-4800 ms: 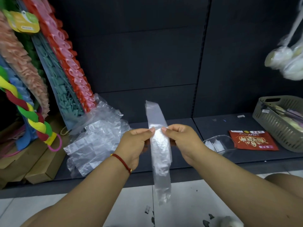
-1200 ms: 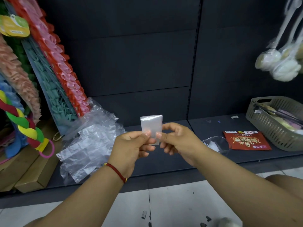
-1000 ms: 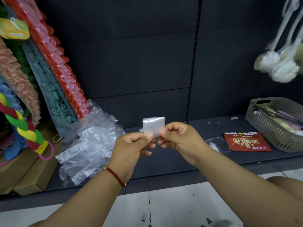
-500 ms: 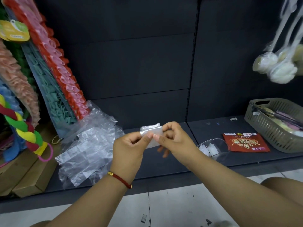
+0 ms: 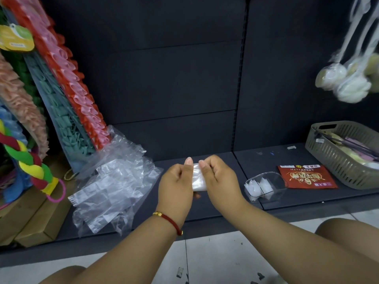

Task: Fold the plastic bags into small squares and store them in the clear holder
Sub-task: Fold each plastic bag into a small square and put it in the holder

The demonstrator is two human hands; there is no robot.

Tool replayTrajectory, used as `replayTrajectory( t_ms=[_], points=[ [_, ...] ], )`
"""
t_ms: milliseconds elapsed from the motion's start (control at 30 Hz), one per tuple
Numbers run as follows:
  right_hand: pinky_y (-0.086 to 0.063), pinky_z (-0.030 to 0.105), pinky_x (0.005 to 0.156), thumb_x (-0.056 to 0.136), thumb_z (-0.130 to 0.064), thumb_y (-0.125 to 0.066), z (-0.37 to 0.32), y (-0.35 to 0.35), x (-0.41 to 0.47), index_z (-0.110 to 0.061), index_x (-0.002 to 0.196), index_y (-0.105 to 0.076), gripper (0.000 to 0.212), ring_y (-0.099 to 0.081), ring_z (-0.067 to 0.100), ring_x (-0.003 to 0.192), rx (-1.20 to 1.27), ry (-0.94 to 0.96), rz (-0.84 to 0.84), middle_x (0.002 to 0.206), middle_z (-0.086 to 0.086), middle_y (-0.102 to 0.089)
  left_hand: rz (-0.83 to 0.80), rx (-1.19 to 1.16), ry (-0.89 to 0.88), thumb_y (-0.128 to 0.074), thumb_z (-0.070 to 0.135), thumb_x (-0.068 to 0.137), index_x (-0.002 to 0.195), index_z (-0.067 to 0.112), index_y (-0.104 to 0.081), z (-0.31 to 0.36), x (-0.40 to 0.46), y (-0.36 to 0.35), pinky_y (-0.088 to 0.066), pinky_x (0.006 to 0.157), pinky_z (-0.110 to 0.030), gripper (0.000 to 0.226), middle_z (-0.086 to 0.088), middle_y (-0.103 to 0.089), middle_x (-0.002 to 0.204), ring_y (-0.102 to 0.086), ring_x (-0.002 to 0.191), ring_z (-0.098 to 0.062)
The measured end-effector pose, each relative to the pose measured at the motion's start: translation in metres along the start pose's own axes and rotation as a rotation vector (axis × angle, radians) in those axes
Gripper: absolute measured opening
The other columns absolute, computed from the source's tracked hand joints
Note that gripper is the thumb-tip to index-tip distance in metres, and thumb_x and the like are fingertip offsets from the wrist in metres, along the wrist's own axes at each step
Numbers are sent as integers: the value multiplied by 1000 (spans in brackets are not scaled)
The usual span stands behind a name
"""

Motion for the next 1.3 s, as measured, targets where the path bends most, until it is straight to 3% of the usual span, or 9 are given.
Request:
replayTrajectory(
  t_ms=[167,367,533,600,667,767,933,1133,1300],
  points=[
    [-39,17,51,99,-31,-49,2,1,-4,-14,76,-50,30,-48,0,56,63,-54,77,64,-6,-54,130,198,-178,-48,42,98,72,13,-48,13,-2,-1,-53,60,-47,39,-1,-57,62,-58,61,-25],
    [-42,21,53,100,-26,-51,-1,6,-7,-14,73,-50,29,-47,2,57,181,-50,107,65,-4,-53,152,142,-247,-49,35,99,70,17,-42,20,-6,-11,-37,47,-19,35,5,-48,58,-42,51,-6],
    [-37,15,50,99,-22,-51,-5,11,-6,-18,70,-48,30,-42,0,53,154,-13,122,58,-10,-47,163,106,-226,-50,30,100,68,15,-39,21,-6,-16,-34,45,-19,37,4,-42,57,-36,49,-5],
    [-37,15,50,99,-21,-51,-6,15,-7,-20,70,-48,29,-43,-1,53,161,-5,134,56,-13,-48,146,93,-217,-48,31,100,68,14,-39,23,-5,-19,-37,48,-25,37,1,-43,59,-39,53,-8],
    [-41,19,51,100,-21,-50,-6,19,-7,-22,71,-50,29,-47,0,55,188,2,135,58,-14,-52,97,26,-187,-46,30,101,70,12,-42,23,-4,-23,-42,48,-32,37,-3,-47,61,-45,55,-13],
    [-46,31,50,101,-23,-49,-1,29,-6,-22,73,-50,28,-54,11,55,222,-27,114,59,-8,-56,-70,-72,-139,-42,27,104,79,4,-51,23,-5,-34,-43,43,-26,35,-6,-56,63,-52,49,-12],
    [-44,22,59,97,-22,-57,14,61,2,-17,77,-60,20,-51,6,63,39,-42,-4,70,-7,-58,-237,183,-265,-52,26,99,69,16,-57,25,8,-44,-38,54,-18,32,12,-50,59,-44,55,-2],
    [-45,13,56,88,-28,-70,34,88,1,-16,86,-67,12,-53,-1,60,-165,-133,-154,77,0,-67,-397,265,-262,-61,24,95,72,17,-68,13,9,-73,-40,57,-13,25,6,-61,65,-51,59,-1],
    [-46,25,60,88,-29,-69,62,114,-6,-16,84,-66,15,-52,8,62,-278,-237,-185,73,-1,-64,-474,242,-234,-65,21,92,69,24,-70,4,8,-114,-43,59,-13,24,10,-65,66,-56,61,1]
  ],
)
Point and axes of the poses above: each hand's wrist, its own x-axis towards the middle knuckle, its own y-axis out of the back of the hand, z = x × y, the point moved 7 cm from there along x, towards the middle knuckle
